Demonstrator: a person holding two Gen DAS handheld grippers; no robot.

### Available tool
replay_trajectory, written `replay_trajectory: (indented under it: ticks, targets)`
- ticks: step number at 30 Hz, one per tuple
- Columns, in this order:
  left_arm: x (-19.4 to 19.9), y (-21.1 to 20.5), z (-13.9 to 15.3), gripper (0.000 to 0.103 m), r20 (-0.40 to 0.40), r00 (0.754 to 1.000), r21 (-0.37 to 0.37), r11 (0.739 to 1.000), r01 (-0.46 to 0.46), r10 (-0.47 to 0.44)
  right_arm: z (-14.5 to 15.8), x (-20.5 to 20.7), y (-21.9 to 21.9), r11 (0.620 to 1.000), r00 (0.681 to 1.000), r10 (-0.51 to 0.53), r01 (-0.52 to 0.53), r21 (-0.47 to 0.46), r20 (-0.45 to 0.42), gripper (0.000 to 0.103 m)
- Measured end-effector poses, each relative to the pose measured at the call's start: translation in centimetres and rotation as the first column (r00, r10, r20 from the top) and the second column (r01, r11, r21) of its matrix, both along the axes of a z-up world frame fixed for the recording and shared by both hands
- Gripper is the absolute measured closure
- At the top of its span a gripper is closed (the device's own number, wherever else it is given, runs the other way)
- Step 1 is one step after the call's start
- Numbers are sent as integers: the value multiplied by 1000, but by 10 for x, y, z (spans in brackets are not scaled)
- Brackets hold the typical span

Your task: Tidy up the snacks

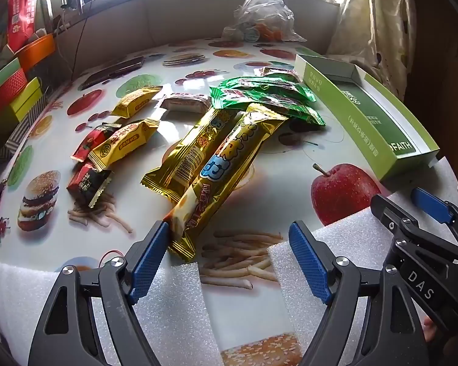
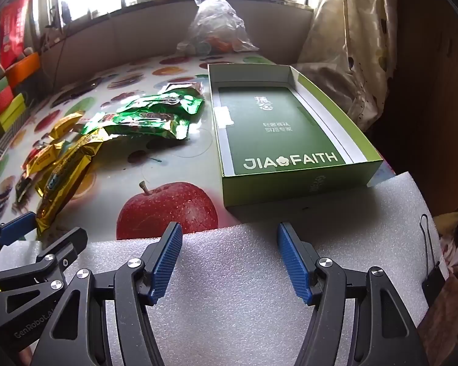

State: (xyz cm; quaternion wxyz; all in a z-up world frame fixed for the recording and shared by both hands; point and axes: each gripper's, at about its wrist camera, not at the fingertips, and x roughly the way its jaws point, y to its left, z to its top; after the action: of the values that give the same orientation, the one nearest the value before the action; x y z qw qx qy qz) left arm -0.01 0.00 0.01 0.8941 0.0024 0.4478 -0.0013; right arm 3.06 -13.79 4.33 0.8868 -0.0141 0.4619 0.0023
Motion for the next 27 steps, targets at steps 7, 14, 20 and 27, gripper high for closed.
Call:
replay_trajectory:
  ticks: [7,14,20,27]
  targets:
    - [0,5,0,22,-7,1000,-7,1000,-2,2,1,0,-1,1000,1000,0,0,2,3,38]
    - [-1,0,4,22,-20,1000,13,1000,4,-3,0,-2,1,1000,1000,2,-2,0,6,38]
    - [-8,-12,9,23,-25,998,19,999,50,-49,6,-5,-2,1000,1000,-13,13,1,17,39]
    - [-11,-15,13,22,-21,997,11,997,72,-72,15,-13,-6,999,999,-33,33,-7,26,39]
